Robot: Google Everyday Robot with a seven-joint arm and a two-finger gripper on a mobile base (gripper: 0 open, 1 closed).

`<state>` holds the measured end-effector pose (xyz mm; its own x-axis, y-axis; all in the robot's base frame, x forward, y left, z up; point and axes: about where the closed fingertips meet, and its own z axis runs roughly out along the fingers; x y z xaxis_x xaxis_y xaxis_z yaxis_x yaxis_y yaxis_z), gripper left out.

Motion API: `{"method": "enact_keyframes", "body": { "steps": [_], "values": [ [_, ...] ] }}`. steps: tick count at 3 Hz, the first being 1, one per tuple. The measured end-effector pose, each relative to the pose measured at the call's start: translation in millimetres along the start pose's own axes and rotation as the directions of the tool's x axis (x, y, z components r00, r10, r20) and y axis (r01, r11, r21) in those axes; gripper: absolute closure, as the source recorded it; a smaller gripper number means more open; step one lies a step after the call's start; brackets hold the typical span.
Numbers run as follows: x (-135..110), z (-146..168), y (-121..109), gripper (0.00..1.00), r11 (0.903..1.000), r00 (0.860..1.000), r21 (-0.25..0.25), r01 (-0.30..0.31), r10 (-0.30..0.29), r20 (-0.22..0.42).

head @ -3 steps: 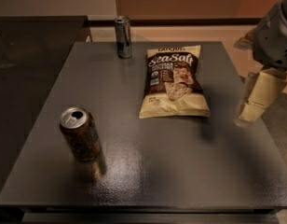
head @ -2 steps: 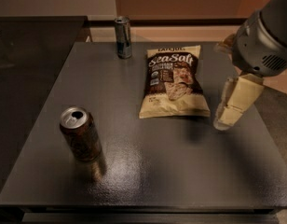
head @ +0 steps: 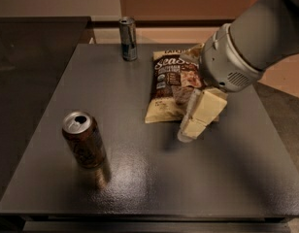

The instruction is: Pick orange can

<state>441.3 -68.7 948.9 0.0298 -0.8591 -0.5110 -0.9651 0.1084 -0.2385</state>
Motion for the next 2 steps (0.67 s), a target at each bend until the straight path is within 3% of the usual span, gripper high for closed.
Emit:
{"method": "enact_keyframes", "body": {
  "steps": [2],
  "values": [
    [-68.7,45.4,35.7,0.00,0.9922,0.986,-0.097,0.078,-0.063,0.154]
  ]
}}
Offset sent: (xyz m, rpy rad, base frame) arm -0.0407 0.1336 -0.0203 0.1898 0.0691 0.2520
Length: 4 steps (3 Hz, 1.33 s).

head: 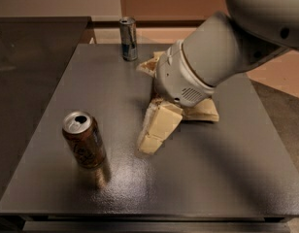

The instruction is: Pick orange can

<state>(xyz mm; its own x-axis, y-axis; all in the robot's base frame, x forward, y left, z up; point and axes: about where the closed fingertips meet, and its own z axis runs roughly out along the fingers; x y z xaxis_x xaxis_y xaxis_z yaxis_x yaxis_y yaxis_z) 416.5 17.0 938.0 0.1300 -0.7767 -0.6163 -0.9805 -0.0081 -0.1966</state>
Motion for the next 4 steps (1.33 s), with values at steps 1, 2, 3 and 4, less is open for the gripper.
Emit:
{"method": "enact_keyframes", "body": {
  "steps": [1,2,3,4],
  "values": [
    [-25.5,29.9,12.6,0.00,0.9975,0.998,-0.056,0.042,-0.039,0.041],
    [-42.7,56.2,19.3,0.00,0.9931,0.994,-0.090,0.076,-0.068,0.086],
    [-48.9,78.0,17.6,0.00,0.9900,0.991,-0.116,0.080,-0.067,0.113],
    [-48.3,95.4,15.1,0.00,0.9861,0.990,-0.150,0.072,-0.053,0.127]
  ]
}}
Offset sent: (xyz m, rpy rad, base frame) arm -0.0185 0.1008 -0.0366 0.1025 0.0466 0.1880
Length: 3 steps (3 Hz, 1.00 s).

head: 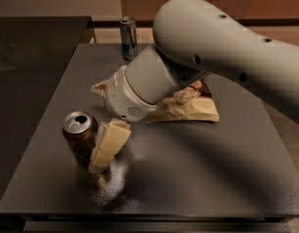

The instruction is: Pick orange can

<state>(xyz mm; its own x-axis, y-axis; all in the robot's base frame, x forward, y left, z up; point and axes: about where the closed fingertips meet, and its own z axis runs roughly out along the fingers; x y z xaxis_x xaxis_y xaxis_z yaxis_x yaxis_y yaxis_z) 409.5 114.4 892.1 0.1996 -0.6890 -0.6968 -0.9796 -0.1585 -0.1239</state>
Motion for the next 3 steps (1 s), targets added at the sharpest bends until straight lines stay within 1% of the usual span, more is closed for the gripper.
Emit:
{"method": "enact_keyframes", "body": {
  "steps": [1,2,3],
  "values": [
    [-0.8,9.2,-1.6,0.00,0.9997,1.000,-0.024,-0.004,0.004,0.019],
    [-3.8,11.4,-0.3,0.19,0.9991,0.999,-0.042,-0.002,0.004,0.047],
    [-7.6,10.0,4.3,0.42,0.9971,0.995,-0.076,-0.002,0.009,0.095]
  ]
}}
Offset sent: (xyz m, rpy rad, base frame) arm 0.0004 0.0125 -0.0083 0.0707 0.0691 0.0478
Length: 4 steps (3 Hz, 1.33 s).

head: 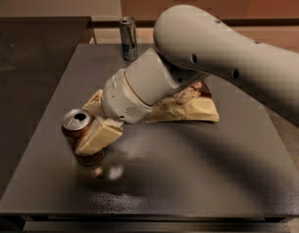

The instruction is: Pick orange can

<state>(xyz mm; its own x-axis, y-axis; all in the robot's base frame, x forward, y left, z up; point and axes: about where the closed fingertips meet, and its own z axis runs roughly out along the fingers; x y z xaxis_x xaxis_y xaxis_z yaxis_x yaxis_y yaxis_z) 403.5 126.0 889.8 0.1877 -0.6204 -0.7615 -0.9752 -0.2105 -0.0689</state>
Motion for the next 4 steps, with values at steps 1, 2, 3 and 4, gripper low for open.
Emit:
{"method": "enact_keyframes", "body": {
  "steps": [1,2,3,4],
  "values": [
    [0.5,-0.2,2.4,0.65,0.9995,0.999,-0.027,-0.016,0.016,0.031],
    [-1.9,-8.5,0.0,0.88,0.9995,0.999,-0.014,-0.029,0.029,0.044],
    [-10.8,-31.6,-7.8,1.00,0.9985,0.999,0.032,-0.044,0.043,0.034],
    [-19.9,-60.8,-18.4,1.00,0.9950,0.999,0.089,-0.045,0.044,0.015]
  ]
}}
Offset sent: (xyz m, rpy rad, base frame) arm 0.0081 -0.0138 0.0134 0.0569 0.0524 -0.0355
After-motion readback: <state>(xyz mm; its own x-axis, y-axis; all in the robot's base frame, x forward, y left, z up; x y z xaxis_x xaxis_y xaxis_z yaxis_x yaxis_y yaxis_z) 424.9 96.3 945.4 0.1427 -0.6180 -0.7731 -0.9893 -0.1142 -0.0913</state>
